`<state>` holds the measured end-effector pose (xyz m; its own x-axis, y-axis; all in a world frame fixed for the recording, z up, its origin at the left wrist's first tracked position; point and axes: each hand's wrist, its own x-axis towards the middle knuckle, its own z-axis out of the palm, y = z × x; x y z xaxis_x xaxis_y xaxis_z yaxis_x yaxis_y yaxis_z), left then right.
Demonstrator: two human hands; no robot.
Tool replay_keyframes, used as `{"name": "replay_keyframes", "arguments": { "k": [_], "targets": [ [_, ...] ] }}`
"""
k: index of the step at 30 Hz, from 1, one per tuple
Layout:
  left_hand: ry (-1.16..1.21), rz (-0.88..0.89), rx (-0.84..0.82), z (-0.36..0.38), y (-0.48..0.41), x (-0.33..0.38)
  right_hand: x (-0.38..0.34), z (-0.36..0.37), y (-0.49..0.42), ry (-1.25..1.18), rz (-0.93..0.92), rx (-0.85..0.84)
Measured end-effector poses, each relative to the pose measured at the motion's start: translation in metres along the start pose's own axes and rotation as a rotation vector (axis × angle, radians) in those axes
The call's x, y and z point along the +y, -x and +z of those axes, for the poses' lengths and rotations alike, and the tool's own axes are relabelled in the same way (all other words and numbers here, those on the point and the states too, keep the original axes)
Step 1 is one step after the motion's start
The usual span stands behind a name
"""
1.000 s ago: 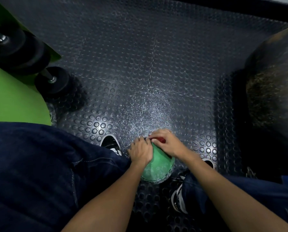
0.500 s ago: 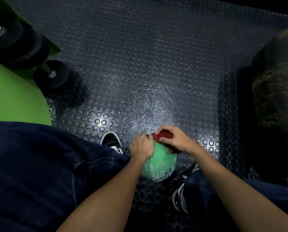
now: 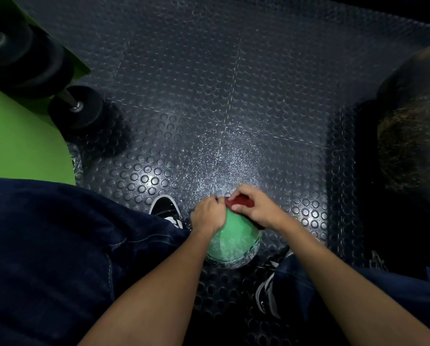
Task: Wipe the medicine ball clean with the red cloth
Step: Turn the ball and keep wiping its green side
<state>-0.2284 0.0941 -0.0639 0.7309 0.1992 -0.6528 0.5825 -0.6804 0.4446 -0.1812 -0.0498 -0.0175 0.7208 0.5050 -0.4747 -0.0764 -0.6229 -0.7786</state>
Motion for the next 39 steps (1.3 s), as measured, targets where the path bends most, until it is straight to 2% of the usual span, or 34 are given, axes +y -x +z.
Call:
{"name": "replay_keyframes", "arguments": {
  "k": [4,7,10,12,13,15,16,19,22,24,25,27,29,30,31,35,39],
  "targets": [
    [-0.002,0.007,-0.002,-0.005,0.002,0.002,0.005,0.007,-0.021,0.032,0.07,0.122],
    [0.013,0.022,0.016,-0.002,0.003,0.0,0.008,0.003,-0.033,0.135,0.194,0.134],
    [0.005,0.055,0.026,0.0,0.005,-0.005,0.0,-0.006,-0.032,-0.034,0.238,0.149],
    [0.015,0.061,0.017,0.001,0.005,-0.005,-0.008,-0.012,-0.026,-0.191,0.219,0.1],
    [0.018,0.058,0.018,0.0,0.005,-0.005,-0.009,-0.013,-0.023,-0.195,0.196,0.037],
    [0.023,0.047,0.029,-0.001,0.004,-0.005,-0.006,-0.008,-0.018,-0.036,0.108,-0.066],
    [0.028,0.037,0.034,0.0,0.003,-0.006,-0.001,-0.002,-0.016,0.004,0.094,-0.066],
    [0.035,0.033,0.033,0.002,0.0,-0.006,0.016,0.006,-0.022,-0.044,0.176,0.075],
    [0.031,0.035,0.036,0.004,0.001,-0.007,0.023,0.003,-0.032,0.026,0.263,0.151],
    [0.048,0.024,0.025,0.003,0.002,-0.008,0.013,-0.005,-0.03,-0.052,0.279,0.24],
    [0.056,0.012,0.022,0.002,0.001,-0.007,0.005,-0.009,-0.027,-0.132,0.254,0.255],
    [0.065,-0.011,0.006,0.0,-0.001,-0.005,-0.007,-0.02,-0.02,-0.186,0.089,0.222],
    [0.076,-0.022,-0.004,-0.003,-0.003,-0.005,-0.013,-0.019,-0.013,-0.022,-0.031,0.058],
    [0.093,-0.031,-0.012,-0.005,-0.003,-0.004,-0.011,-0.013,-0.01,0.03,-0.032,-0.009],
    [0.115,-0.037,-0.012,-0.007,-0.003,-0.004,-0.006,-0.005,-0.009,0.036,-0.019,-0.024],
    [0.111,-0.037,0.001,-0.006,-0.003,-0.004,0.002,0.008,-0.024,-0.074,0.138,0.119],
    [0.111,-0.048,0.016,-0.004,0.002,-0.005,0.009,0.0,-0.04,0.077,0.304,0.171]
  ]
}}
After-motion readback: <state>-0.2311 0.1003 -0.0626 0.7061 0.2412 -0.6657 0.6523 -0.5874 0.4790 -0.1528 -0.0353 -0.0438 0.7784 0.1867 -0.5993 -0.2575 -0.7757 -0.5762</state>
